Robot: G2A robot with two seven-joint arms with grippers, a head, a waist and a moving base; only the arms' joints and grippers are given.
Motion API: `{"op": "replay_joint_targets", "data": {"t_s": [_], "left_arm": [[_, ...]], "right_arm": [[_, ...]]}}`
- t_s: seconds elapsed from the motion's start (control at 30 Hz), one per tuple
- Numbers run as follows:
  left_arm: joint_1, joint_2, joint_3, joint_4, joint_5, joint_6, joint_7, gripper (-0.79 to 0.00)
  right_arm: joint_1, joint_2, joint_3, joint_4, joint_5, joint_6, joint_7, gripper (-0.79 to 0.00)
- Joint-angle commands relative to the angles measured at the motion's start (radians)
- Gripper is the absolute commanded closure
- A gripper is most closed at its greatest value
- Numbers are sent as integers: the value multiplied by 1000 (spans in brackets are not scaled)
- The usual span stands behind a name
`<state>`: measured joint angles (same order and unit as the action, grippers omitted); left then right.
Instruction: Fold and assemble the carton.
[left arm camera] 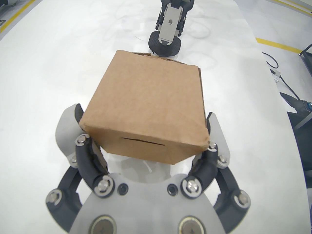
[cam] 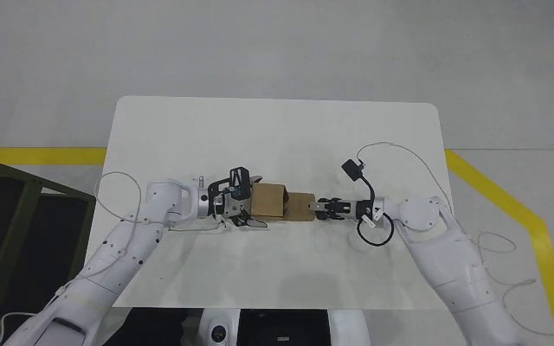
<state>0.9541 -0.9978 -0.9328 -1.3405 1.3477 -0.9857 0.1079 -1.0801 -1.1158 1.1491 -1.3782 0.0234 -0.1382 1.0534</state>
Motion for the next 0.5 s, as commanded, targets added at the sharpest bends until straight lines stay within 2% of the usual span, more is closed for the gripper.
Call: {"op": "replay_joint_targets", "data": {"t_s": [0.0, 0.27, 0.47], "left_arm": [[1, 0, 0, 0, 2, -1, -1, -785], [3, -2, -2, 4, 0, -2, -3, -785], [6, -3, -5, 6, 0, -2, -3, -785]], "right_arm": [[-1, 2, 7, -5, 4, -4, -4, -286], [-34, 18, 52, -52, -8, 1, -8, -292], [-36, 19, 41, -40, -10, 8, -11, -296]]}}
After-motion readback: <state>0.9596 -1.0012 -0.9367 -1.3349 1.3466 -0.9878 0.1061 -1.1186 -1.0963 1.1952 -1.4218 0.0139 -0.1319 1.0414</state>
